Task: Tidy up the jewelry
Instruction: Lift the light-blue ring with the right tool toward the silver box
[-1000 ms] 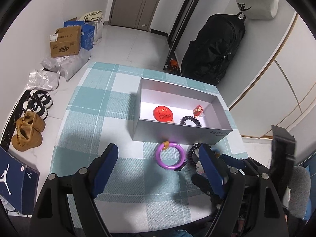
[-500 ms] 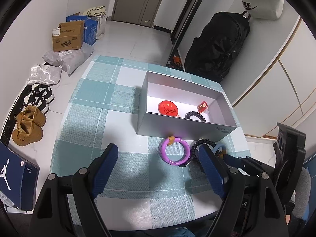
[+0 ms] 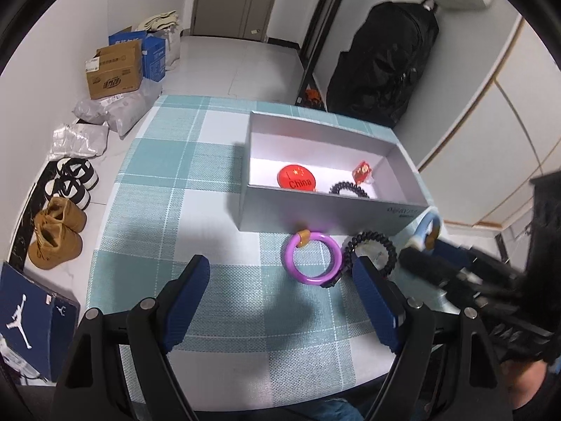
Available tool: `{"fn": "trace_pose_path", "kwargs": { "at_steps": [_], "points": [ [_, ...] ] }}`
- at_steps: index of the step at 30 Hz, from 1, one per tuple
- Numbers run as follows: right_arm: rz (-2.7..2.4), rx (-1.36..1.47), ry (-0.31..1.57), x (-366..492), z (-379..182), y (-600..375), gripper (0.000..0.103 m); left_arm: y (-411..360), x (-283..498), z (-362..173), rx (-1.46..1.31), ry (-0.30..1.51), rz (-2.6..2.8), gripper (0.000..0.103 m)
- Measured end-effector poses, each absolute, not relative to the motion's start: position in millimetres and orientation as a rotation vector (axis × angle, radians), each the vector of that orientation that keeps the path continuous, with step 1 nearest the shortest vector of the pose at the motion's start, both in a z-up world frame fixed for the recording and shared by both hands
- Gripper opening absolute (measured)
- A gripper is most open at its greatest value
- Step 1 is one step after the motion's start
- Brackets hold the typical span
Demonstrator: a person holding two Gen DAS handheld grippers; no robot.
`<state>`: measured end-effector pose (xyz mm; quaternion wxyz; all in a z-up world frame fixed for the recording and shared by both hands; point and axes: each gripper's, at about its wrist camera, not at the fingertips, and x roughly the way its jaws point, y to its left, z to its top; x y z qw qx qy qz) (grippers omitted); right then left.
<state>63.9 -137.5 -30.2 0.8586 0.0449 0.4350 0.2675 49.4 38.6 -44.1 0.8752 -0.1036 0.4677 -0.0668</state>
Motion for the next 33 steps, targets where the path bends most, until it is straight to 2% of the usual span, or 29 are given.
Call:
{"fn": "trace_pose_path", "kwargs": {
  "at_steps": [13, 30, 33],
  "points": [
    [0.551, 0.217, 0.869, 72, -10, -166, 0.055, 16, 60, -61, -0.13, 1.064, -0.167, 0.08],
    [0.549, 0.287, 0.87, 79, -4, -182, 0.055, 0, 68, -73, -0.062, 1.087, -0.178, 0.08],
    [0.548, 0.298, 0.871, 81, -4, -185, 0.055, -1, 72, -76, -0.045, 1.091, -0.177, 0.077]
  ]
}}
